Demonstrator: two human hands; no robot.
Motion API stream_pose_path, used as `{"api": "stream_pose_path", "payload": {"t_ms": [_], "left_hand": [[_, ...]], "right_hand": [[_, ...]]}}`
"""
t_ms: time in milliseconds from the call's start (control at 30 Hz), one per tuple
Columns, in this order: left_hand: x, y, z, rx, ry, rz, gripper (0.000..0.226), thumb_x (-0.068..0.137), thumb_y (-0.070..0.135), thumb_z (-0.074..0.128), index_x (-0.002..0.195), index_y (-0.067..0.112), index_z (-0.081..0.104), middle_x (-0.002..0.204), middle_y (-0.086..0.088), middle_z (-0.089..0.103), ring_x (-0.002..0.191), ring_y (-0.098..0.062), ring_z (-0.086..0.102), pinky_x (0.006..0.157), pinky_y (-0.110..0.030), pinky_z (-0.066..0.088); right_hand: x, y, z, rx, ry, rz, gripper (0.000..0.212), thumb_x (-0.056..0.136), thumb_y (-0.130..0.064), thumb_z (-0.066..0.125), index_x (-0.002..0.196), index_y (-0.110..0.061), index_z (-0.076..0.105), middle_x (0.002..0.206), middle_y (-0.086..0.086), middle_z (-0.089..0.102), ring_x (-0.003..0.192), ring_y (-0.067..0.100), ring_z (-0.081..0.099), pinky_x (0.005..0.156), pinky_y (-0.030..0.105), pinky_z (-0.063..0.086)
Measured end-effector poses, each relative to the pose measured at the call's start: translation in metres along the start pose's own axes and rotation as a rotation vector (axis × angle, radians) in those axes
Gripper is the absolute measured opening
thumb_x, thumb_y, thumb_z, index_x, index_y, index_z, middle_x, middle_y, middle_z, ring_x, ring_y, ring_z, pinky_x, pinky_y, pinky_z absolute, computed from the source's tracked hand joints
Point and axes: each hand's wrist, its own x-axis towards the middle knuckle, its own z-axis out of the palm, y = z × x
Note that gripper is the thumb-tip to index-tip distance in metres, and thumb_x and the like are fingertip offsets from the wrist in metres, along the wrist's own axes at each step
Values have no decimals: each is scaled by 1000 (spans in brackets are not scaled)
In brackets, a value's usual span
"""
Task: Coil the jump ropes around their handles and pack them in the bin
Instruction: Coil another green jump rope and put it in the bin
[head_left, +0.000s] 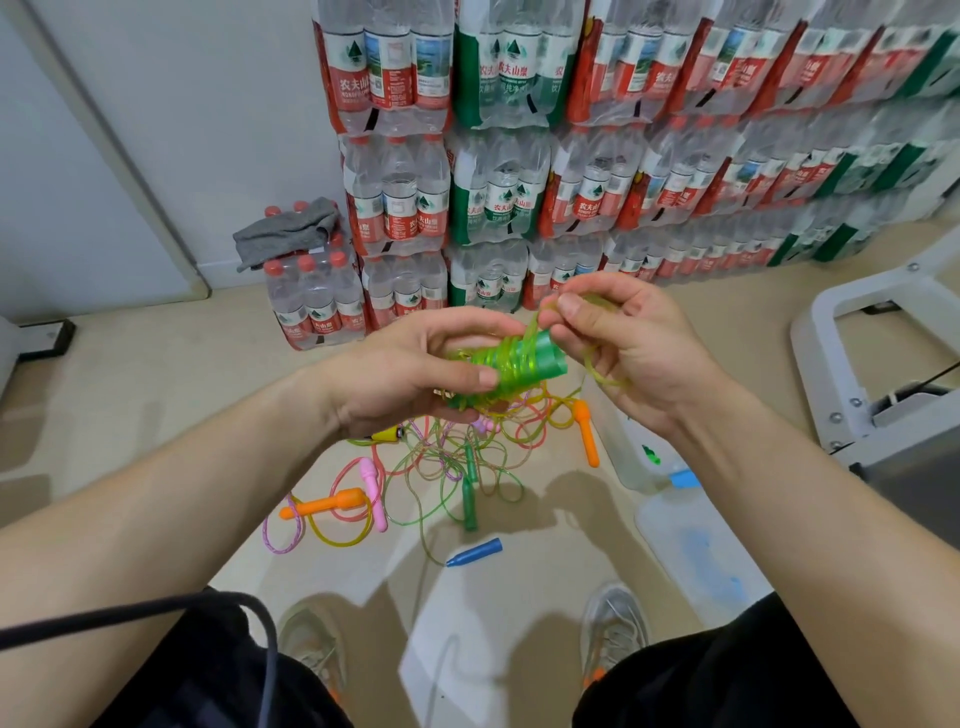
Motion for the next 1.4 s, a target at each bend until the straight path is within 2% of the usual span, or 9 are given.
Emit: {"api": "stream_pose_path", "payload": {"t_ms": [233, 533, 733, 867, 967, 1033, 1167, 1333, 1400], "left_hand": [[10, -12, 8, -87, 71, 3, 58, 81, -1, 73, 135, 15, 58, 124, -3, 68, 104, -28, 65, 80, -40, 57], [18, -22, 11, -50, 46, -19, 56, 75, -8, 68, 125, 8, 50, 119, -26, 65, 103, -33, 62, 91, -37, 51], [15, -19, 12, 131, 29, 10, 67, 80, -11, 60, 142, 14, 52, 143, -3, 58, 132, -19, 54, 106, -38, 45], [18, -26, 18, 58, 165, -41, 64, 68, 12, 60, 132, 15, 62, 132, -12, 64, 122, -34, 58, 100, -49, 42], [19, -28, 22, 14, 203, -56, 51, 85, 40, 65, 131, 19, 63, 131, -5, 67, 121, -20, 61, 106, -42, 40], [19, -31, 24, 43, 252, -41, 52, 84, 52, 69, 126, 21, 68, 128, -1, 69, 124, -19, 61, 114, -44, 37], [19, -30, 26, 28, 310, -4, 47, 81, 45, 73, 118, 16, 71, 122, -10, 71, 119, -25, 64, 112, -47, 41], [22, -26, 29, -26, 302, 23, 43, 81, 38, 77, 116, 15, 71, 112, -11, 72, 99, -20, 67, 83, -33, 50], [24, -28, 29, -37, 302, 25, 45, 80, 37, 77, 119, 14, 70, 116, -13, 72, 105, -27, 68, 90, -38, 53]], "right_hand": [[2, 3, 1, -82, 116, -106, 17, 86, 16, 63, 82, -1, 61, 73, 11, 73, 67, 17, 72, 63, 19, 59], [3, 11, 0, -164, 111, -101, 21, 86, 16, 64, 79, -5, 62, 71, 10, 72, 67, 17, 70, 63, 19, 56], [5, 15, 0, -227, 102, -88, 19, 86, 13, 67, 81, -5, 62, 70, 9, 72, 68, 16, 71, 67, 21, 58], [7, 17, 2, -297, 80, -116, 18, 86, 13, 67, 82, -4, 63, 72, 7, 73, 71, 17, 72, 72, 25, 60], [8, 19, 4, -367, 70, -143, 16, 85, 11, 69, 83, -4, 64, 76, 9, 73, 71, 16, 70, 68, 26, 58], [8, 21, 6, -420, 57, -158, 16, 84, 11, 70, 82, -4, 65, 78, 11, 72, 70, 13, 69, 63, 23, 54], [8, 18, 8, -287, 65, -106, 17, 86, 13, 66, 83, -4, 63, 74, 11, 73, 68, 16, 71, 64, 23, 56], [8, 14, 7, -177, 121, -90, 19, 88, 13, 64, 81, -5, 63, 69, 10, 72, 64, 15, 71, 60, 19, 56], [8, 14, 6, -185, 137, -93, 17, 88, 13, 65, 82, -4, 63, 68, 10, 72, 63, 16, 71, 59, 19, 56]]}}
